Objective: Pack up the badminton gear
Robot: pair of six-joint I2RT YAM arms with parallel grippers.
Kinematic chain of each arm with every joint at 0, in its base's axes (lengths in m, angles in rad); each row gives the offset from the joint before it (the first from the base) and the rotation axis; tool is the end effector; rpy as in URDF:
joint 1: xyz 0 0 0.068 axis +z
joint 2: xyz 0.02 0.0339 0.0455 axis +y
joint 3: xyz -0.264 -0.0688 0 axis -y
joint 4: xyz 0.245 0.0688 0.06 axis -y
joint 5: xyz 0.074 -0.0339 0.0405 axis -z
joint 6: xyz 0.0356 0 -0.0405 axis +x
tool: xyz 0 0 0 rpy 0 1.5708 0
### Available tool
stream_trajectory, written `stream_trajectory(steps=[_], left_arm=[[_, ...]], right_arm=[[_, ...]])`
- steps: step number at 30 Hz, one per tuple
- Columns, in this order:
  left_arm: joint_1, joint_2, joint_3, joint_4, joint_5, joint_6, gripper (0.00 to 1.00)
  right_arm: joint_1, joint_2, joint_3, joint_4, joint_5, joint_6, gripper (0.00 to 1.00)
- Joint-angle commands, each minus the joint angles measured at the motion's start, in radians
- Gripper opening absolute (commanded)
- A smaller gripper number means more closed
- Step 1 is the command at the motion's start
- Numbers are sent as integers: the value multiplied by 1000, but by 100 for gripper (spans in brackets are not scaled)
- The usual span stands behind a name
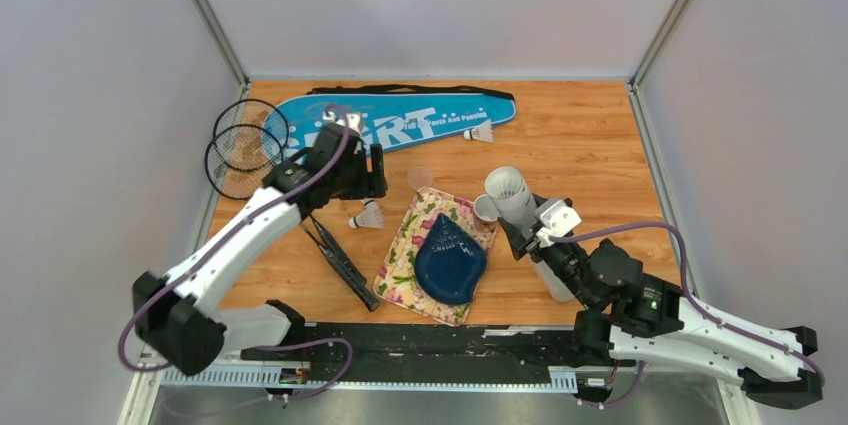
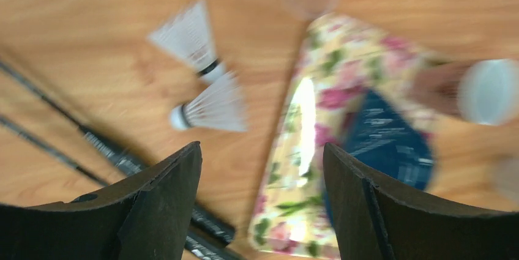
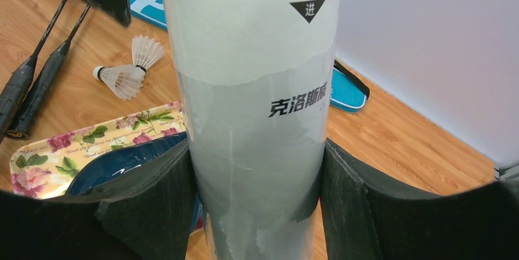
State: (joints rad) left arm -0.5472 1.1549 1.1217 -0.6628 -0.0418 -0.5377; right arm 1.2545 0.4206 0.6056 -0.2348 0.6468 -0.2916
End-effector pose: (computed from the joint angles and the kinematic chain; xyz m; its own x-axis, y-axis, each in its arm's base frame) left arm 0.2094 -0.1258 0.3366 -0.7225 -0.1590 -0.6728 0.1425 0.9180 -0.3700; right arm 0.0549 0.0989 0.3202 0.1494 -0.2811 -0.9480 -0.5516 0.7720 -0.3159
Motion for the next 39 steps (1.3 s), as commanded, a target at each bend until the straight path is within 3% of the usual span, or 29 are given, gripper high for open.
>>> stream_trajectory(steps=[1,5,10,19,22,26,29,35,39], left_arm=[[-89,149,-60,-152,-360,-45,81],[-144,273,-82,-89,-421,-138,81],[-172,465,16,-250,-573,-266,77],[-189,549,41,-201,-646,-303,68],[-210,552,73,-189,-612,-289,72],[-218,542,72,-169,-616,-295,86],[-217,562,87,-166,-641,-304,87],[-165,635,133,-222,-668,-383,71],[-154,655,135,-204,-662,-378,68]], right_arm=[[5,6,20,25,17,28,32],[5,-3,20,20,11,29,32],[5,-26,14,22,-10,39,31],[5,-22,5,29,-39,49,31],[6,-20,2,28,-47,55,31],[5,-20,5,25,-55,55,31],[6,-19,3,25,-59,54,31],[6,-22,8,12,-67,62,31],[10,-26,5,14,-67,60,31]])
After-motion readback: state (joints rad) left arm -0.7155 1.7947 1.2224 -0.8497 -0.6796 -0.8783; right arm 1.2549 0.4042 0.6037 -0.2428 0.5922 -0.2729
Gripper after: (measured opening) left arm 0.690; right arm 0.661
